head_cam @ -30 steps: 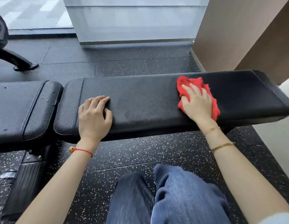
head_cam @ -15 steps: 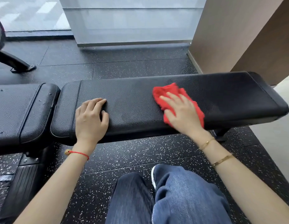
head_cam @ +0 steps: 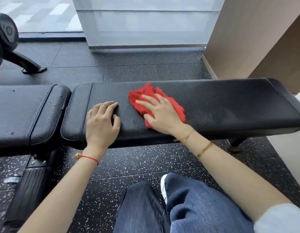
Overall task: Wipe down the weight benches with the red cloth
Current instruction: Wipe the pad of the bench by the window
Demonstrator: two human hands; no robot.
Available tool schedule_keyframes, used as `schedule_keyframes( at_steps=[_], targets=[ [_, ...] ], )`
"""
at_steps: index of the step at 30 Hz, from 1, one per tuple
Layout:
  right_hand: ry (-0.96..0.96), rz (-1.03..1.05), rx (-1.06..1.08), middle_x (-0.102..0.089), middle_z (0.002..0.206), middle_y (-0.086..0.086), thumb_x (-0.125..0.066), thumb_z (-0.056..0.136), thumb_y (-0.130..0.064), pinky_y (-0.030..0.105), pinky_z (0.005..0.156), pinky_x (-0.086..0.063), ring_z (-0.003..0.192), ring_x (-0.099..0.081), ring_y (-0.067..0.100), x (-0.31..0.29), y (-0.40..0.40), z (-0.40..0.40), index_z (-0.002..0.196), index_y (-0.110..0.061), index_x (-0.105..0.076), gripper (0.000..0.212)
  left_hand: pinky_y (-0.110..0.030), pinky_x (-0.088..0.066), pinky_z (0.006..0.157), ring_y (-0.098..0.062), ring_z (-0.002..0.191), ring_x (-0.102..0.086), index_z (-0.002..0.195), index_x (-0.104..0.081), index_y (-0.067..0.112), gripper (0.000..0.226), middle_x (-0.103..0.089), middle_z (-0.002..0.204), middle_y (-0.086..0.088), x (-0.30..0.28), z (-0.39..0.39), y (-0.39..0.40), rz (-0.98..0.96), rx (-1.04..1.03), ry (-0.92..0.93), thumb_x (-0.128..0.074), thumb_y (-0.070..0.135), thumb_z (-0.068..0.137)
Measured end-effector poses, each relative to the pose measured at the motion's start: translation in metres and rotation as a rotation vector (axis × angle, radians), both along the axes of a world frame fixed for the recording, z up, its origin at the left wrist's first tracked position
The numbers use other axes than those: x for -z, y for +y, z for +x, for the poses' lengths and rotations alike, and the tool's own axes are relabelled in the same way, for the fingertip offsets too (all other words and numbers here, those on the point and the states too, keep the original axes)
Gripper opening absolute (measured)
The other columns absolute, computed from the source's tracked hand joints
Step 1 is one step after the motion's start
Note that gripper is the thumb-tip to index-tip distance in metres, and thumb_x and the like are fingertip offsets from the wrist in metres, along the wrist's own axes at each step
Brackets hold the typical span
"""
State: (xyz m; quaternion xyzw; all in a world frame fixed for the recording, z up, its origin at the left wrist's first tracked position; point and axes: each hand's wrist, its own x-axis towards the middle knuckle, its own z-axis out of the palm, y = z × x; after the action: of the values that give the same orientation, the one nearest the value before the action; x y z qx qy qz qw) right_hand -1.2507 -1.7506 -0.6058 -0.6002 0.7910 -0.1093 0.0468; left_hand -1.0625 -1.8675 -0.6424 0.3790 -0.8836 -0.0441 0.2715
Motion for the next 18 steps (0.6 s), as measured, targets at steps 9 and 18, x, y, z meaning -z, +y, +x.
schedule_keyframes(
  at_steps=[9,18],
  targets=[
    [0.006,-0.022,0.250,-0.033,0.157,-0.013,-0.049,0.095,-0.037,0.039,0.121,-0.015,0.143,-0.029,0.026,0.000,0.016,-0.072,0.144,-0.041,-0.042,0.050,-0.042,-0.037,0.109,-0.024,0.125,-0.051,0.129,-0.062,0.017,0.043,-0.062,0.133,0.002,0.000,0.000,0.002,0.012,-0.004,0.012,-0.046,0.027,0.090],
    [0.009,0.000,-0.027,-0.031,0.158,-0.013,-0.047,0.092,-0.037,0.043,0.121,-0.015,0.144,-0.027,0.029,0.000,-0.047,0.001,0.145,-0.042,-0.039,0.054,-0.042,-0.036,0.111,-0.025,0.127,-0.051,0.129,-0.062,0.017,0.044,-0.061,0.135,0.001,0.001,-0.001,0.001,0.011,-0.009,-0.006,-0.047,0.027,0.090]
  ],
)
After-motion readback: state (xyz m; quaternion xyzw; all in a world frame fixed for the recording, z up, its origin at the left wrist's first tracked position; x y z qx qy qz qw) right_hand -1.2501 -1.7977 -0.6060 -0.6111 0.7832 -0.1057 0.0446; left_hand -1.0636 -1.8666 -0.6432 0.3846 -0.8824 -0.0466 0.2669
